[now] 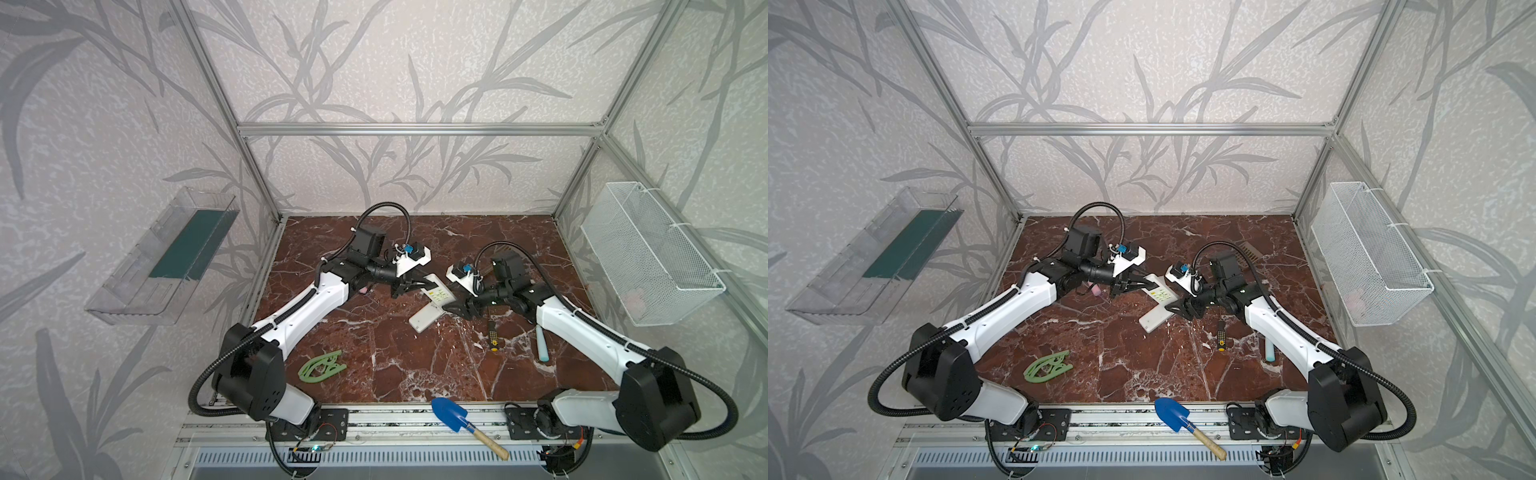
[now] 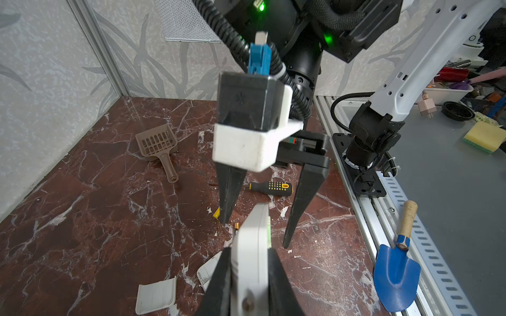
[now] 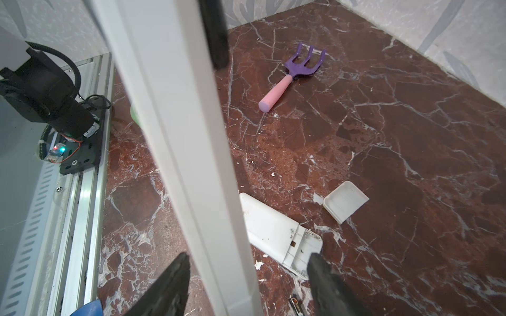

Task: Unload the batteries from the remote control

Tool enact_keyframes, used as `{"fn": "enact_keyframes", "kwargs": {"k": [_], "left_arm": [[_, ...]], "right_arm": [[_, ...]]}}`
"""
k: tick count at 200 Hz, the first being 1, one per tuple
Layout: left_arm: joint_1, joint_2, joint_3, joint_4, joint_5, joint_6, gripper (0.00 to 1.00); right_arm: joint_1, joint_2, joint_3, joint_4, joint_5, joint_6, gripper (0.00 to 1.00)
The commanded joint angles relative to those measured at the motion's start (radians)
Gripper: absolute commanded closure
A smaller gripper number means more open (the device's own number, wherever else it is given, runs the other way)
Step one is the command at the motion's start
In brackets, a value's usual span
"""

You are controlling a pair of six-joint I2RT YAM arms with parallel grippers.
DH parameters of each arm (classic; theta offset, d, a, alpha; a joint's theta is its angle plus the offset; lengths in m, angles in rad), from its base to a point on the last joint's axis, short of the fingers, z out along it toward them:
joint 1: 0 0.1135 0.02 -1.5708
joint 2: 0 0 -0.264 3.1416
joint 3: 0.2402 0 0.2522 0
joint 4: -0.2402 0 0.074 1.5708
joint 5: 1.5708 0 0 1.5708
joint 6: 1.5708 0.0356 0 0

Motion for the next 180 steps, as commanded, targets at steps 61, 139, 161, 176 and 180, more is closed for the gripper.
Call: {"fn": "enact_keyframes", "kwargs": {"k": [61, 139, 161, 176, 180], "left_arm": [[0.011, -0.035, -0.029, 0.085, 0.043, -0.047, 1.0], [0.019, -0.043, -0.052, 0.144, 0.036, -0.08, 1.0], [0.021, -0.046, -0.06, 0.163, 0.031, -0.091, 1.0], [0.023, -0.048, -0.066, 0.177, 0.024, -0.101, 1.0], [0.022, -0.048, -0.068, 0.183, 0.018, -0.106, 1.0]], "right_arm": [[0.009, -0.004, 0.011, 0.071, -0.074, -0.019, 0.61], [0.008, -0.001, 0.009, 0.078, -0.082, -0.035, 0.83], [0.009, -0.001, 0.009, 0.08, -0.082, -0.039, 0.87], [0.008, -0.001, 0.011, 0.079, -0.081, -0.039, 0.91], [0.008, -0.002, 0.009, 0.081, -0.077, -0.038, 0.91]]}}
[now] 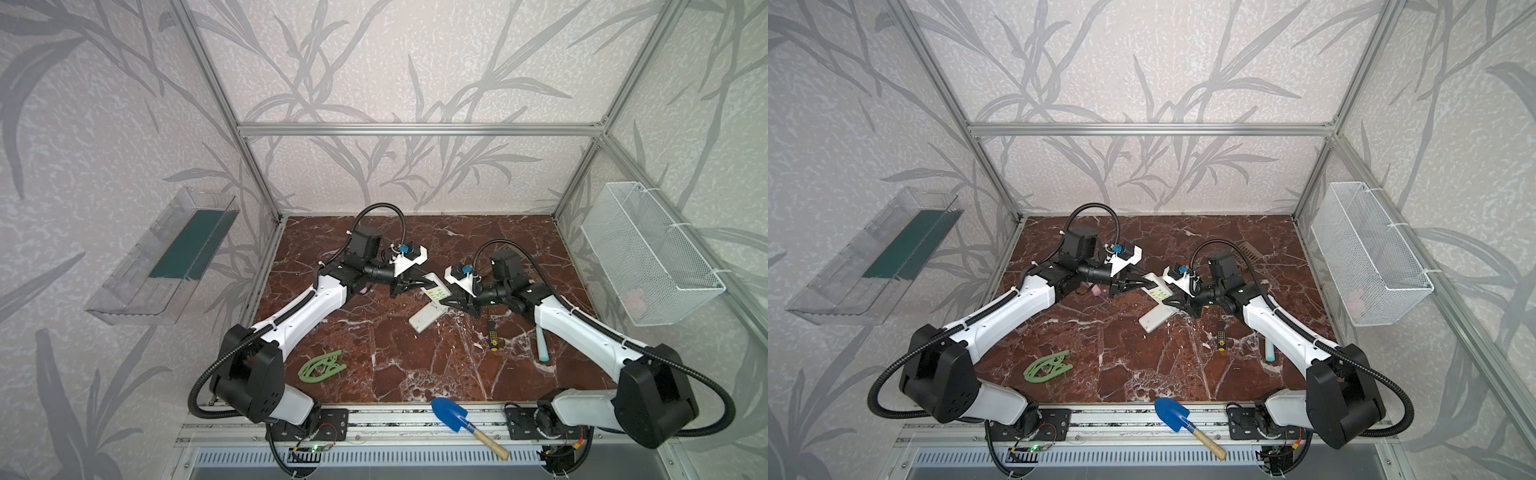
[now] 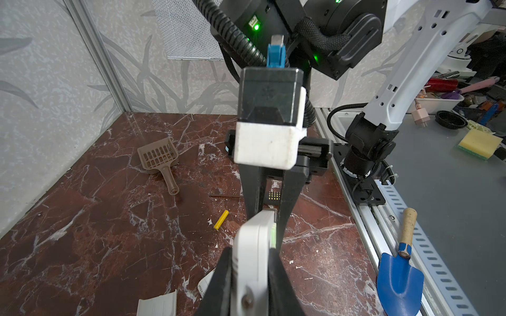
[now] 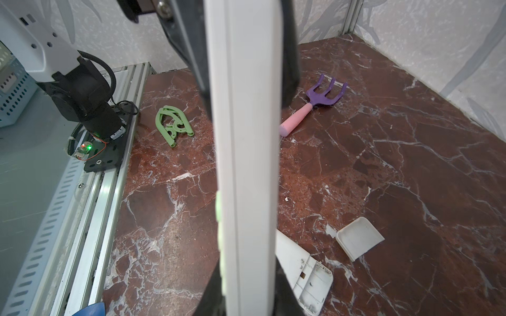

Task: Unload the batteries from the remote control

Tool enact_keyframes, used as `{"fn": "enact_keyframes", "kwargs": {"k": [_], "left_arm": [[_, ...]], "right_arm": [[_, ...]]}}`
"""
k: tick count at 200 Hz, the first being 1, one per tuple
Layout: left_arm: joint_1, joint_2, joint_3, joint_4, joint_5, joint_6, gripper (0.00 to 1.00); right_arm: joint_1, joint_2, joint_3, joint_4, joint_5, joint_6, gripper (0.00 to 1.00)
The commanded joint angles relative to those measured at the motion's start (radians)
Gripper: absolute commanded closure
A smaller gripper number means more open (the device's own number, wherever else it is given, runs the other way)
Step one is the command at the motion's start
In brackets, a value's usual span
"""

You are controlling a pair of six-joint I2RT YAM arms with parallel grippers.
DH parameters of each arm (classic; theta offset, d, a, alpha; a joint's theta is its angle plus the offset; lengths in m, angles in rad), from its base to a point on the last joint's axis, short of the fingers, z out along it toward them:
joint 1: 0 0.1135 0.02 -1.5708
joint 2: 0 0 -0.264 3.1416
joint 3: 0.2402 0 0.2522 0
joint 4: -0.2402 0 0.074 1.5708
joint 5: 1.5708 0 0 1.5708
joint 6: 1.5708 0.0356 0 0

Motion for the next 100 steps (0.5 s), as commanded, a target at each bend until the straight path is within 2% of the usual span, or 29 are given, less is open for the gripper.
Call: {"fn": "enact_keyframes", "kwargs": {"k": [1, 12, 26, 43, 59, 76, 96, 100], "left_arm": [[0.006, -0.035, -0.012, 0.06, -0.027, -0.052, 1.0], [0.007, -0.036, -0.018, 0.077, -0.04, -0.066, 1.0], [0.007, -0.039, -0.028, 0.105, -0.067, -0.092, 0.94], [0.008, -0.046, -0.042, 0.135, -0.106, -0.13, 0.63], [0.008, -0.057, -0.065, 0.179, -0.142, -0.171, 0.43], [0.009, -0.07, -0.086, 0.214, -0.178, -0.216, 0.33], [0.01, -0.081, -0.091, 0.211, -0.253, -0.283, 0.28], [0.011, -0.083, -0.091, 0.21, -0.275, -0.312, 0.23]], "right_arm": [[0.002, -0.006, 0.009, 0.022, 0.022, 0.003, 0.91], [0.003, -0.008, 0.008, 0.023, 0.029, 0.005, 0.92], [0.003, -0.012, 0.005, 0.029, 0.059, 0.014, 0.92], [0.003, -0.021, 0.003, 0.032, 0.12, 0.029, 0.92], [0.003, -0.035, -0.007, 0.054, 0.206, 0.046, 0.92], [0.003, -0.053, -0.026, 0.086, 0.296, 0.056, 0.92], [0.003, -0.08, -0.054, 0.136, 0.419, 0.065, 0.92], [0.003, -0.085, -0.058, 0.145, 0.441, 0.065, 0.92]]}}
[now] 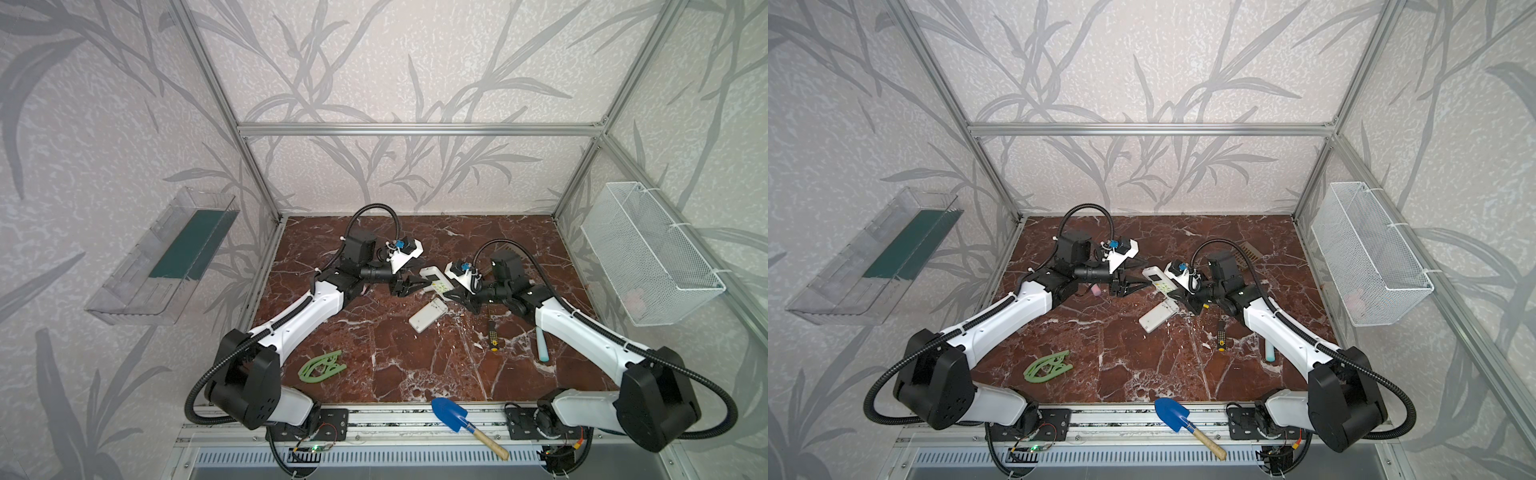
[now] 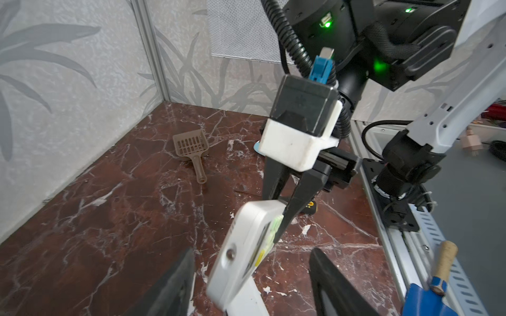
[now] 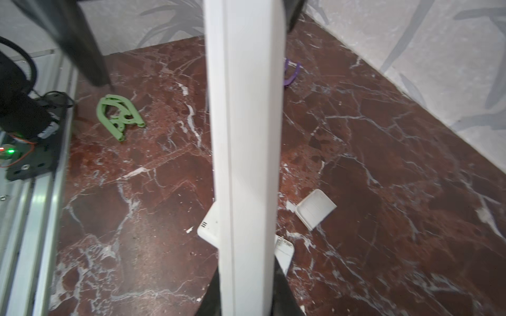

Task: Unload the batteries from the remote control

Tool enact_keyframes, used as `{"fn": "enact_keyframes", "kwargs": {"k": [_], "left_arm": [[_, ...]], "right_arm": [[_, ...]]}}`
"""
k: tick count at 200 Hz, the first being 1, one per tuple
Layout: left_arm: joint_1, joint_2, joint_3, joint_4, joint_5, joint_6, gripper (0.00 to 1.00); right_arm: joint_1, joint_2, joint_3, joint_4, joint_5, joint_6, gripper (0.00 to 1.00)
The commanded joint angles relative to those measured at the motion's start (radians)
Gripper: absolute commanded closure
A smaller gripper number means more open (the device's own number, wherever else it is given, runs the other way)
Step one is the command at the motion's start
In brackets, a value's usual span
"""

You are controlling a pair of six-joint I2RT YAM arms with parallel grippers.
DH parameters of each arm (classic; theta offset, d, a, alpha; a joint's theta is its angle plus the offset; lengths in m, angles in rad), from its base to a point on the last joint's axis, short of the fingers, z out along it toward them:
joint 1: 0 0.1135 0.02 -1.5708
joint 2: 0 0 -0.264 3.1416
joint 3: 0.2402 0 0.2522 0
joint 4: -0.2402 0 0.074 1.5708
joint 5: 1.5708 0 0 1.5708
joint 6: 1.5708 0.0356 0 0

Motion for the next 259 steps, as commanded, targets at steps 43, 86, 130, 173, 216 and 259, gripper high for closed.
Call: {"fn": "enact_keyframes", "kwargs": {"k": [43, 86, 130, 173, 216, 259], "left_arm": [[0.008, -0.047, 0.008, 0.014, -0.339, -0.483, 0.01], [0.01, -0.056, 0.07, -0.122, -0.433, -0.848, 0.0], [0.009, -0.059, 0.036, -0.048, -0.381, -1.194, 0.01], [-0.012, -0.11, -0.02, -0.045, -0.486, -1.314, 0.01], [-0.055, -0.111, 0.007, -0.098, -0.541, -1.338, 0.0], [-0.094, -0.07, 0.025, -0.032, -0.522, -1.422, 0.01]], "right_arm": [[0.02, -0.131, -0.1, 0.194, 0.366, -0.035, 0.93], [0.079, -0.173, -0.151, 0.262, 0.518, -0.161, 0.93], [0.123, -0.176, -0.211, 0.4, 0.624, -0.264, 0.93], [0.155, -0.156, -0.243, 0.507, 0.664, -0.352, 0.94], [0.176, -0.13, -0.244, 0.573, 0.66, -0.405, 0.95], [0.19, -0.11, -0.241, 0.624, 0.666, -0.451, 0.95]]}}
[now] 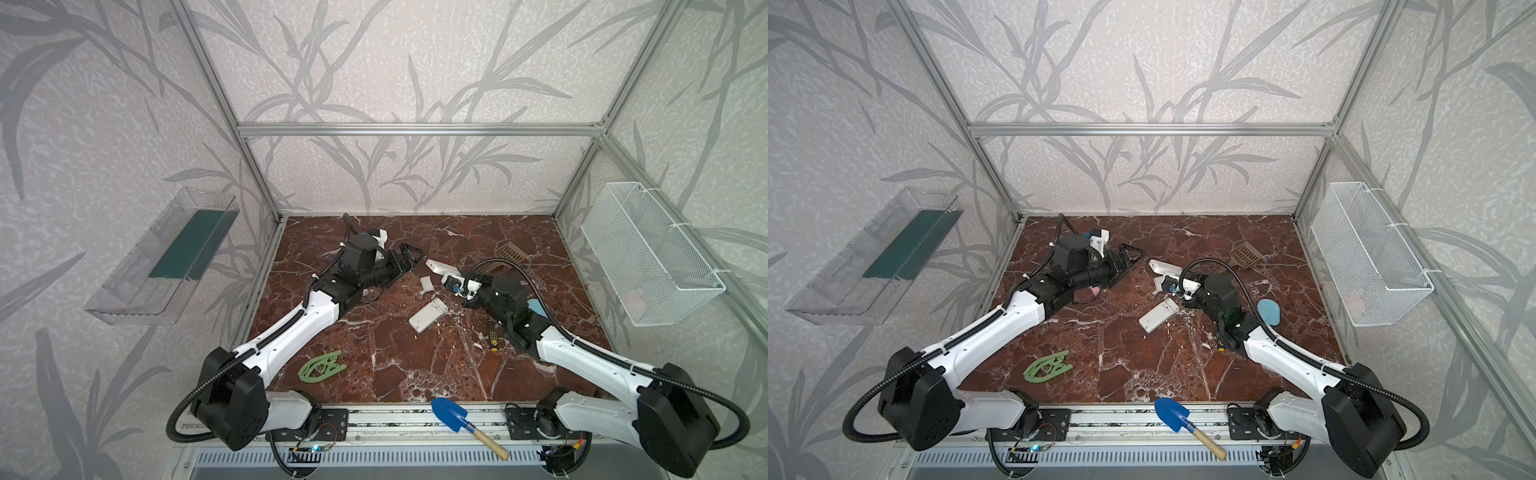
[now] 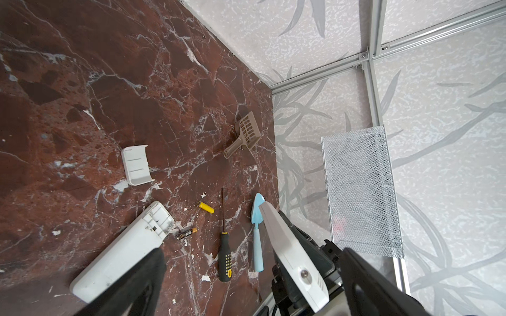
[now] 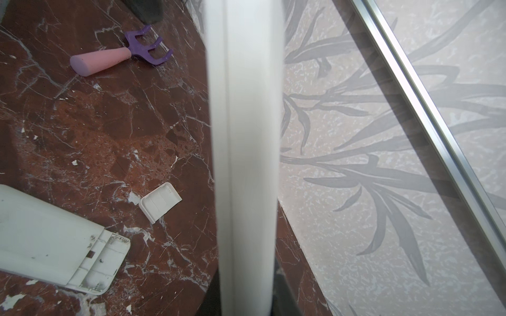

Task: Unload the batteries from the remote control

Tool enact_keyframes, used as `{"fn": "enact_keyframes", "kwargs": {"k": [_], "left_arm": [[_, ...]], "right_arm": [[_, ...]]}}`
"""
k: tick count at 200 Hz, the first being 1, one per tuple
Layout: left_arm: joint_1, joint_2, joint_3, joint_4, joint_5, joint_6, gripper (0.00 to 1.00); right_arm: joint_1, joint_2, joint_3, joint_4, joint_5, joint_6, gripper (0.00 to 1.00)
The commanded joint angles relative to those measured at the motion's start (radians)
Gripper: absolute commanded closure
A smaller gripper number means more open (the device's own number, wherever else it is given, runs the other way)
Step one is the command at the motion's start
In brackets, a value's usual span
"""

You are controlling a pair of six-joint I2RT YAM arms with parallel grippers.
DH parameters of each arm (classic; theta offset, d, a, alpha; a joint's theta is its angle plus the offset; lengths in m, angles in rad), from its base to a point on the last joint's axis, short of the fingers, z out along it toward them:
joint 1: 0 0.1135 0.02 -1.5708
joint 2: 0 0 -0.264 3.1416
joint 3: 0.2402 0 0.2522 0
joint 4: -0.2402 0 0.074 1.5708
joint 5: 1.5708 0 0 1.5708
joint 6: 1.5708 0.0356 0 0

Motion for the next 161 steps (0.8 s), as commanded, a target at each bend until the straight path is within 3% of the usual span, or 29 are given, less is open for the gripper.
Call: {"fn": "enact_keyframes", "kwargs": {"k": [1, 103, 161], "left_arm": [[-0.022, 0.022, 0.039, 0.041, -0.013, -0.071, 0.01], [-0.044, 0.062, 0.043, 0.121, 0.0, -0.174, 0.18], [-0.055, 0.096, 0.043, 0.178, 0.023, -0.225, 0.37]], "right_arm": [[0.013, 0.01, 0.0, 0.1, 0.021, -0.045, 0.95], [0.054, 0.075, -0.009, 0.285, 0.095, -0.183, 1.0], [0.064, 0.09, -0.012, 0.305, 0.105, -0.195, 1.0]]}}
